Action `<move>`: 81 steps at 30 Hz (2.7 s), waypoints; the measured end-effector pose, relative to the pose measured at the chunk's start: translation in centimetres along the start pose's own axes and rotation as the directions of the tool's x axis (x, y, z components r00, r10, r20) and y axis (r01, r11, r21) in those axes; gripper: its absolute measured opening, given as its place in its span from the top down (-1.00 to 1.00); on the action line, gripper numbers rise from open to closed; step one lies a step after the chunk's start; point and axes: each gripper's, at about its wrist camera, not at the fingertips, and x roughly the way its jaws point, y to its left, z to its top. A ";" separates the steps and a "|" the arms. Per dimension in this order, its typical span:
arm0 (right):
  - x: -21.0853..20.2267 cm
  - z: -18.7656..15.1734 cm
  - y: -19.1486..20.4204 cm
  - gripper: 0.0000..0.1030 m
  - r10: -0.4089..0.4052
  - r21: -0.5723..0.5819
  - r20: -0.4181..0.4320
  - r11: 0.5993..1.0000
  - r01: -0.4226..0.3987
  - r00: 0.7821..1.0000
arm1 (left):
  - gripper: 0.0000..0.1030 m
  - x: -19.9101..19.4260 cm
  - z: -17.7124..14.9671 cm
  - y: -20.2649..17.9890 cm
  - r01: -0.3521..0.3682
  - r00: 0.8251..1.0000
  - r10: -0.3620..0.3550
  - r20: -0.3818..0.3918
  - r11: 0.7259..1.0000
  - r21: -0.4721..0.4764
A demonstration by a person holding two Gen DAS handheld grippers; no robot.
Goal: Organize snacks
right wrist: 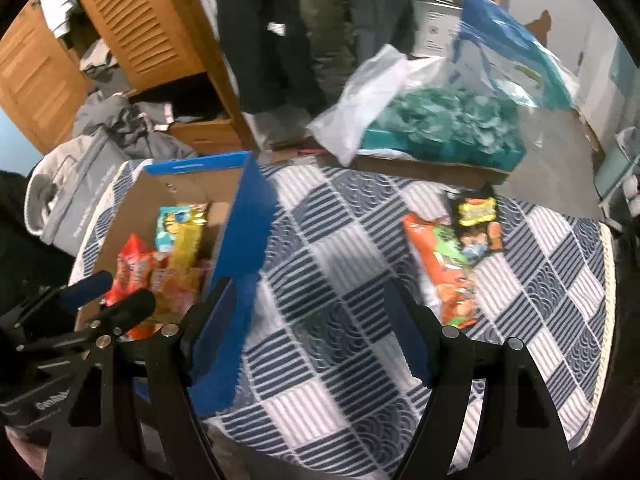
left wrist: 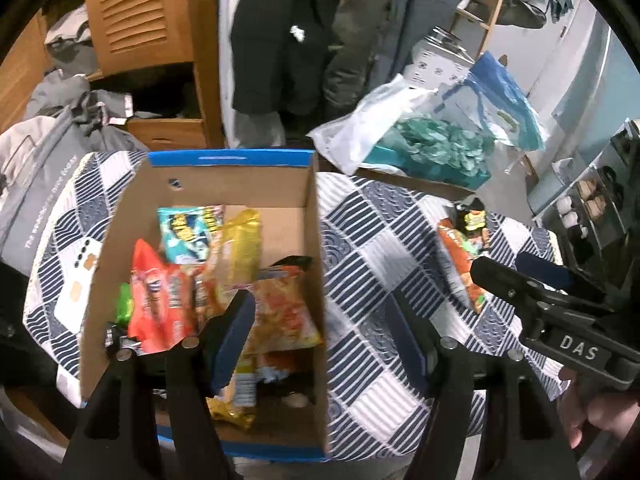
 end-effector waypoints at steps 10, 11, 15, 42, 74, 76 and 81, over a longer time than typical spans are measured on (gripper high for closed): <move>0.8 0.9 -7.3 -0.50 -0.093 0.039 -0.054 0.995 0.095 0.994 | -0.44 3.9 2.4 -4.5 0.049 0.997 -0.051 -0.054 0.998 -0.029; 1.1 1.1 -8.3 -0.50 -0.094 0.056 -0.064 0.994 0.097 0.994 | -0.44 4.5 2.7 -5.0 0.053 0.997 -0.055 -0.063 0.998 -0.035; 2.3 1.7 -11.1 -0.50 -0.103 0.086 -0.112 0.990 0.113 0.988 | -0.44 6.3 3.8 -6.7 0.063 0.994 -0.067 -0.082 0.997 -0.046; 16.0 5.5 -19.9 -0.50 -0.107 0.016 -0.298 0.993 0.117 0.948 | -0.50 20.6 7.0 -10.9 -0.023 0.961 -0.050 -0.273 0.966 -0.258; 9.0 1.1 -25.6 -0.32 -0.169 0.164 -0.239 0.964 0.212 0.956 | -0.59 19.7 4.3 -17.3 0.066 0.952 -0.110 -0.285 0.985 -0.159; 8.1 0.3 -26.5 -0.32 -0.159 0.190 -0.233 0.960 0.206 0.959 | -0.59 20.4 3.7 -18.3 0.066 0.949 -0.104 -0.298 0.989 -0.135; 6.3 -1.3 -27.7 -0.32 -0.145 0.228 -0.229 0.953 0.198 0.963 | -0.59 22.4 2.3 -20.1 0.060 0.932 -0.098 -0.349 0.991 -0.118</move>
